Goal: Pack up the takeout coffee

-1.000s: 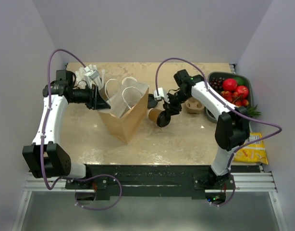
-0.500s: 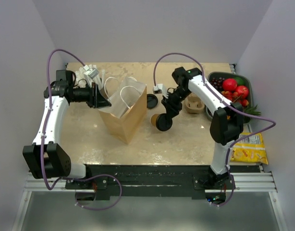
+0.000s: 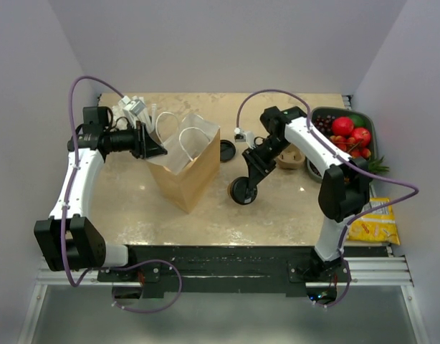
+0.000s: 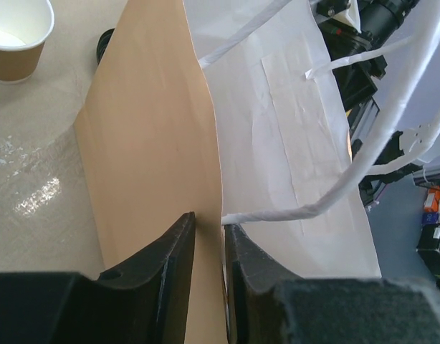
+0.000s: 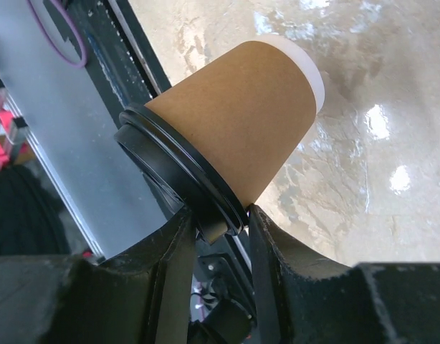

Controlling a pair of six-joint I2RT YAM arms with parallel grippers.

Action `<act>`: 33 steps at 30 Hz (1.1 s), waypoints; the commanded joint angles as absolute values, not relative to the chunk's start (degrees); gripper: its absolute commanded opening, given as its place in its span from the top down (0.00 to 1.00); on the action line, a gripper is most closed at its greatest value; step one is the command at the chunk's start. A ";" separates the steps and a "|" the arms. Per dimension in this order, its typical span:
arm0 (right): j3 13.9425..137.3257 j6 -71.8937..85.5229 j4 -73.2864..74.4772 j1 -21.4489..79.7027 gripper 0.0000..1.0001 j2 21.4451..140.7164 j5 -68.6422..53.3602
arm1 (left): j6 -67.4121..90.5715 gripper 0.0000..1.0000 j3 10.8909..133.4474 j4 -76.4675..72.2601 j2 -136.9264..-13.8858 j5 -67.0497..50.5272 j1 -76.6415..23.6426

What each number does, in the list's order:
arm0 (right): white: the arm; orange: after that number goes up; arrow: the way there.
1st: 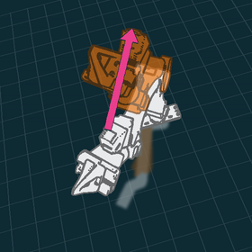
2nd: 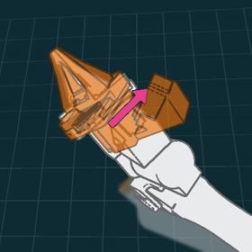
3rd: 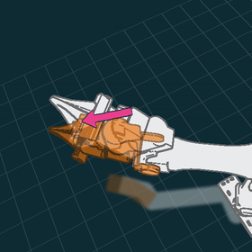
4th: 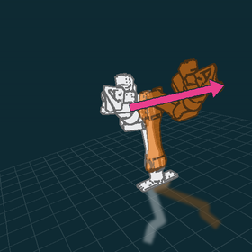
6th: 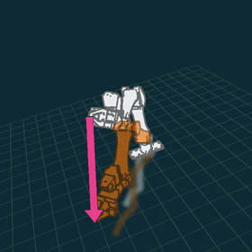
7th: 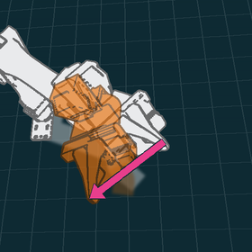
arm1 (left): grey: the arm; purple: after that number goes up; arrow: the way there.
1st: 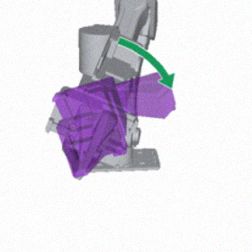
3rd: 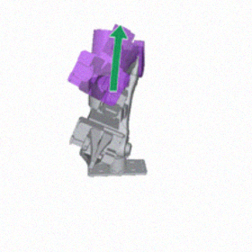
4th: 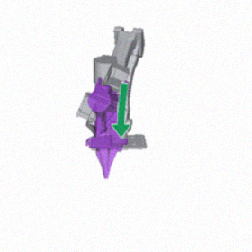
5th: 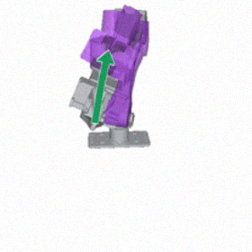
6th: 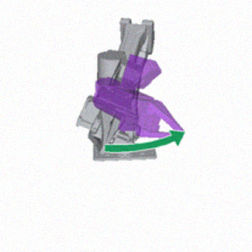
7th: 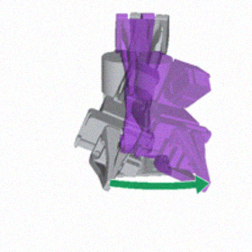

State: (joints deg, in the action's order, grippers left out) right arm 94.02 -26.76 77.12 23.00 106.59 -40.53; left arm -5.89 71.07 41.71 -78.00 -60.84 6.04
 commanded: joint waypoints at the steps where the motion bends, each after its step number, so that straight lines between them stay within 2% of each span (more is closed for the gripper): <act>1: 97.55 -22.24 79.89 21.88 0.64 108.36 -43.94 | -3.87 0.72 69.79 39.55 -76.64 -60.56 6.06; 6: 96.95 -18.55 78.05 21.88 0.62 111.87 -40.26 | -3.69 0.72 69.61 40.87 -76.11 -59.42 5.98; 18: 98.09 -17.41 78.05 21.71 0.62 116.63 -42.45 | -3.52 0.72 67.06 41.31 -74.44 -57.74 5.98; 21: 98.52 -16.79 77.96 21.71 0.53 117.51 -41.84 | -3.52 0.71 67.06 41.31 -74.71 -57.66 6.06; 22: 98.70 -16.53 77.96 21.80 0.43 117.68 -41.40 | -3.52 0.71 67.06 41.22 -74.71 -57.74 6.06; 23: 98.88 -16.00 77.96 21.62 0.39 118.03 -41.48 | -3.52 0.71 67.23 41.31 -74.97 -57.83 6.06; 28: 101.33 -16.78 77.08 21.01 0.27 118.04 -42.80 | -3.25 0.70 67.41 40.87 -75.23 -58.27 6.06; 31: 105.81 -19.24 75.41 20.13 0.17 116.99 -40.17 | -3.16 0.69 67.85 40.69 -75.50 -58.71 5.98; 33: 109.75 -19.77 73.67 19.08 0.14 115.94 -38.50 | -3.16 0.69 68.29 40.78 -75.76 -58.89 5.98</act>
State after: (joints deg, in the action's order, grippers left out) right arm 102.17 -17.85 76.69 21.02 118.65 -39.88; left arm -3.60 67.64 41.21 -75.46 -58.28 5.98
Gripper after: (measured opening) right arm 0.831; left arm 0.307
